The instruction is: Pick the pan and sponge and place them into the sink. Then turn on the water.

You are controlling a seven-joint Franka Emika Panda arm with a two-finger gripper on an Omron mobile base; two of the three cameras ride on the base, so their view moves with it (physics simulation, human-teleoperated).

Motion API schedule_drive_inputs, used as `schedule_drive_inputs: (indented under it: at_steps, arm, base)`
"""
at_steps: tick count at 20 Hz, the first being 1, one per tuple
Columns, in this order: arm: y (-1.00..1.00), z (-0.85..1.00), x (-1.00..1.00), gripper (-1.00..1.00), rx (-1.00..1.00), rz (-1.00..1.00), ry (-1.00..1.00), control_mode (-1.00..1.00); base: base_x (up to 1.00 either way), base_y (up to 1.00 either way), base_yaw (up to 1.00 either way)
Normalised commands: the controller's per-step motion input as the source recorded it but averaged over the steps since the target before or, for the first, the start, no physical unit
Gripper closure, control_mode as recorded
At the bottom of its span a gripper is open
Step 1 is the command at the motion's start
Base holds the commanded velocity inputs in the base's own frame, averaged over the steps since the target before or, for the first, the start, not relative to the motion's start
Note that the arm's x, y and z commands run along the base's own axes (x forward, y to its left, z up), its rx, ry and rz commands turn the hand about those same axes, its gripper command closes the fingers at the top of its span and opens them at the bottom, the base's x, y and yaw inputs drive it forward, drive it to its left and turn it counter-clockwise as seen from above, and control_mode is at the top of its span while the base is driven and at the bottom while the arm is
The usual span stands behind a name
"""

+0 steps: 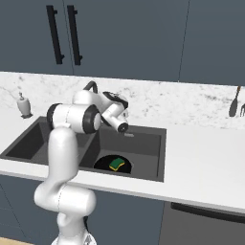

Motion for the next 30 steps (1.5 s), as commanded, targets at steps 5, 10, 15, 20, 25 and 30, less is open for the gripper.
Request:
schedule_drive_inputs:
  at_steps: [5, 10, 15, 20, 25, 30]
  arm:
    - [0.00, -0.22, 0.39, -1.00, 0.00, -0.02, 0.00, -1.00]
    - [0.00, -0.18, 0.38, -1.00, 0.01, -0.02, 0.00, -1.00]
    - [0.00, -0.11, 0.34, -1.00, 0.02, -0.02, 0.00, -1.00]
    - [0.00, -0.09, 0.29, 1.00, 0.01, -0.03, 0.00, -1.00]
    - [0.00, -0.03, 0.16, 1.00, 0.03, -0.03, 0.00, -1.00]
    - [0.00, -0.02, 0.10, 1.00, 0.05, -0.03, 0.00, -1.00]
  base:
    - [0.00, 0.00, 0.00]
    - [0.00, 0.00, 0.00]
    - [0.00, 0.00, 0.00]
    - [0.00, 0.00, 0.00]
    - [0.00, 0.00, 0.00]
    - [0.00, 0.00, 0.00]
